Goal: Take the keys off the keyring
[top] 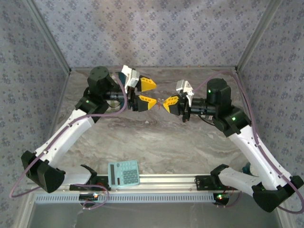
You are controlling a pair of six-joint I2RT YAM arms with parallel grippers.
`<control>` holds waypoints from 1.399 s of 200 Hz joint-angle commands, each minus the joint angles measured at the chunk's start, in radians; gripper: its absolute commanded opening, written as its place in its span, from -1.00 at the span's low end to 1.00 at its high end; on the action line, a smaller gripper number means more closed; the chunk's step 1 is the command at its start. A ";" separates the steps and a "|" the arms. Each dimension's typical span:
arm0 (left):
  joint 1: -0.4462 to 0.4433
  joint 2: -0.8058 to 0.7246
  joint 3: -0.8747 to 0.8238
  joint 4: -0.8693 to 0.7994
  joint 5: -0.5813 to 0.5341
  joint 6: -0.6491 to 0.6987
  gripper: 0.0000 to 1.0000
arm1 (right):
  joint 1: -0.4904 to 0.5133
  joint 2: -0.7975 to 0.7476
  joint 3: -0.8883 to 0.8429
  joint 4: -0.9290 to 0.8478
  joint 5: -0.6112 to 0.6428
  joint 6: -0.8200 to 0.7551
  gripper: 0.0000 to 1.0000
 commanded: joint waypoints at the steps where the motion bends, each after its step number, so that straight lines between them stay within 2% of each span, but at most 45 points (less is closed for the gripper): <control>1: -0.007 0.006 0.031 -0.070 0.038 0.055 0.51 | -0.010 -0.004 0.025 0.001 -0.038 0.017 -1.00; 78: -0.032 0.025 0.056 -0.174 0.074 0.129 0.46 | -0.018 0.002 0.025 0.010 -0.044 0.034 -1.00; 132: -0.049 0.017 0.058 -0.213 0.073 0.159 0.34 | -0.026 0.011 0.025 0.014 0.001 0.053 -1.00; 196: -0.075 0.005 0.056 -0.243 0.053 0.185 0.32 | -0.050 0.012 0.025 0.030 0.066 0.087 -1.00; 250: -0.095 -0.006 0.037 -0.235 -0.003 0.190 0.33 | -0.055 0.013 0.025 0.046 0.089 0.098 -1.00; 280: -0.095 -0.037 0.010 -0.222 -0.100 0.197 0.34 | -0.055 0.005 0.020 0.050 0.085 0.094 -1.00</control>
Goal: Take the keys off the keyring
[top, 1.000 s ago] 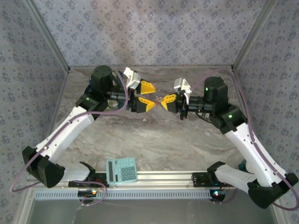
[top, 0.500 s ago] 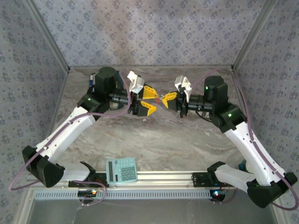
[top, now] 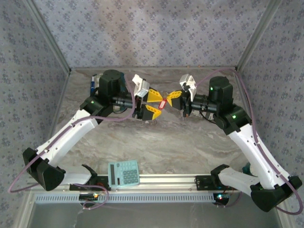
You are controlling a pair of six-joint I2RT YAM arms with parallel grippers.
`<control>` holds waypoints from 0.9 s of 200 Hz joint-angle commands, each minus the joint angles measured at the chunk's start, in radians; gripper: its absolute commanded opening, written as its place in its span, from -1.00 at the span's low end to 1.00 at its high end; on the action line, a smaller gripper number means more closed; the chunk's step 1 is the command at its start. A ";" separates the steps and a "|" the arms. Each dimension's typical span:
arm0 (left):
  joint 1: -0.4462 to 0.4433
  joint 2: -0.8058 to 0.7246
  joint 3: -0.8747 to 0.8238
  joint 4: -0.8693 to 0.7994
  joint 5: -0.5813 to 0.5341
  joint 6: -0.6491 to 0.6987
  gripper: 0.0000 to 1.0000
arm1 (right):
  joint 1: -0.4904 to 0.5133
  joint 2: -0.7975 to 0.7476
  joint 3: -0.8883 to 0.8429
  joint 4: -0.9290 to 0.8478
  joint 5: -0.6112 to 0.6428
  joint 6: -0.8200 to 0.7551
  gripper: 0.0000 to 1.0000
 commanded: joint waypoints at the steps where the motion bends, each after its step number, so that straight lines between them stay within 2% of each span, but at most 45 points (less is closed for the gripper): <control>1: -0.004 -0.058 -0.024 0.011 -0.081 0.027 0.34 | -0.006 -0.007 0.021 0.022 0.009 0.014 -1.00; 47: 0.017 -0.153 -0.128 0.102 -0.237 -0.006 0.35 | -0.008 -0.020 0.011 0.025 0.011 0.016 -1.00; 67: 0.017 -0.170 -0.158 0.131 -0.287 -0.013 0.41 | -0.009 -0.021 0.008 0.034 -0.001 0.020 -1.00; 104: 0.015 -0.149 -0.184 0.206 -0.291 -0.045 0.41 | -0.006 -0.024 -0.004 0.056 -0.025 0.028 -1.00; 141: 0.010 -0.115 -0.190 0.304 -0.283 -0.083 0.26 | 0.000 -0.030 -0.015 0.079 -0.088 0.025 -1.00; 180: -0.015 -0.096 -0.195 0.361 -0.294 -0.070 0.32 | 0.005 -0.032 -0.015 0.092 -0.099 0.033 -1.00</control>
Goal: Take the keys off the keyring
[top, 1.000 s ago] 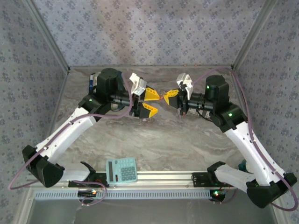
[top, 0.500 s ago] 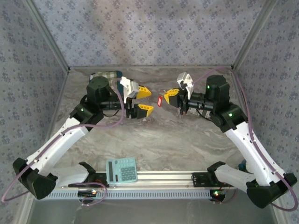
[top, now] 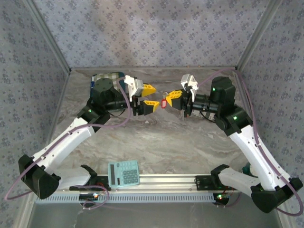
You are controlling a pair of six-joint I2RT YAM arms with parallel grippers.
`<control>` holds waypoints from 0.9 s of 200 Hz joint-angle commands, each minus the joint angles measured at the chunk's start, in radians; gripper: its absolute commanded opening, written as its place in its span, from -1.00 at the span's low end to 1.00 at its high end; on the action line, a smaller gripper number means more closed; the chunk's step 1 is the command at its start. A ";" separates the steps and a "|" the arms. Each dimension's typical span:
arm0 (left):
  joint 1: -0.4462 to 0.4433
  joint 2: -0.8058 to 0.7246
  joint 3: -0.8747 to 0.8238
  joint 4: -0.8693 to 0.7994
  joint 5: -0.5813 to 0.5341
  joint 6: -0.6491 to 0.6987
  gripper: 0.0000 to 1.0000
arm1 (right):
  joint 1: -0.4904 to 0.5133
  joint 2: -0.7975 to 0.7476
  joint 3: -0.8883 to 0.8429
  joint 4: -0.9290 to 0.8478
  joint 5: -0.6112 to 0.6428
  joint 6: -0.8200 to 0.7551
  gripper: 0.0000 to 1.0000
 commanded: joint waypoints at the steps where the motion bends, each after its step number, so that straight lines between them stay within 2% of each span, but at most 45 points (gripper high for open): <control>1: -0.020 0.005 -0.014 0.091 -0.007 -0.002 0.33 | 0.006 -0.017 -0.007 0.034 -0.038 0.021 -1.00; 49: -0.072 0.032 -0.024 0.137 -0.054 0.044 0.45 | 0.013 -0.013 -0.001 0.043 -0.034 0.029 -1.00; 82: -0.077 0.069 -0.005 0.161 -0.050 0.045 0.45 | 0.017 -0.009 0.001 0.045 -0.038 0.031 -1.00; 180: -0.078 0.104 0.021 0.215 0.017 0.017 0.16 | 0.020 -0.010 -0.003 0.047 -0.056 0.034 -1.00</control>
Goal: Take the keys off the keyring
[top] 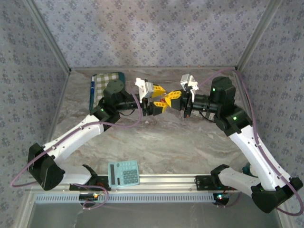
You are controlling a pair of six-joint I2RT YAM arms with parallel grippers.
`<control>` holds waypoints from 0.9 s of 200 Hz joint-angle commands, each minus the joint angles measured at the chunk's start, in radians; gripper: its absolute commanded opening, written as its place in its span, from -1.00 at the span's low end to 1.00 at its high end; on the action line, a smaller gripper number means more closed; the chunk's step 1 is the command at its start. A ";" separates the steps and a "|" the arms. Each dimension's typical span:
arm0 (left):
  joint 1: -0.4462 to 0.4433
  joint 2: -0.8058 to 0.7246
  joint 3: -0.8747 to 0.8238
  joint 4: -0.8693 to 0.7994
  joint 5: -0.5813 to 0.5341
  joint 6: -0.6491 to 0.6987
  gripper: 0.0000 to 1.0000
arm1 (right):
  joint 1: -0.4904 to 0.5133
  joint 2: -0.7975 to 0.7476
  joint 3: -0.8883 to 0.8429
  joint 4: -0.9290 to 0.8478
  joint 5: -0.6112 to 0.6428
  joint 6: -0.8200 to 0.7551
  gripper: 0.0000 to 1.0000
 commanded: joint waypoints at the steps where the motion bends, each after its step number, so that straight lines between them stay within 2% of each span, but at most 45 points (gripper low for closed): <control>1: -0.004 0.000 0.037 0.044 0.037 -0.010 0.15 | 0.009 -0.009 -0.003 0.022 -0.026 0.013 -1.00; 22: -0.004 0.003 0.045 0.040 0.054 -0.009 -0.17 | 0.010 -0.010 -0.005 0.022 -0.024 0.013 -1.00; 35: -0.004 0.006 0.046 0.039 0.054 -0.011 -0.26 | 0.009 -0.010 -0.007 0.023 -0.024 0.015 -1.00; 46: -0.004 0.006 0.047 0.044 0.052 -0.012 -0.51 | 0.011 -0.010 -0.007 0.021 -0.023 0.013 -1.00; 55: -0.004 0.005 0.043 0.052 0.050 -0.016 -0.54 | 0.012 -0.011 -0.008 0.020 -0.022 0.012 -1.00; 82: -0.004 0.000 0.045 0.049 0.052 -0.019 -1.00 | 0.013 -0.016 -0.011 0.008 0.011 -0.004 -1.00; 104: -0.004 -0.003 0.046 0.038 0.049 -0.020 -1.00 | 0.022 -0.024 -0.011 0.006 0.071 -0.021 -1.00; 126: -0.004 -0.013 0.034 0.041 0.029 -0.032 -1.00 | 0.056 -0.041 -0.019 -0.003 0.195 -0.079 -1.00; 180: 0.021 -0.029 0.009 0.086 0.013 -0.110 -1.00 | 0.215 -0.092 -0.076 -0.038 0.448 -0.321 -1.00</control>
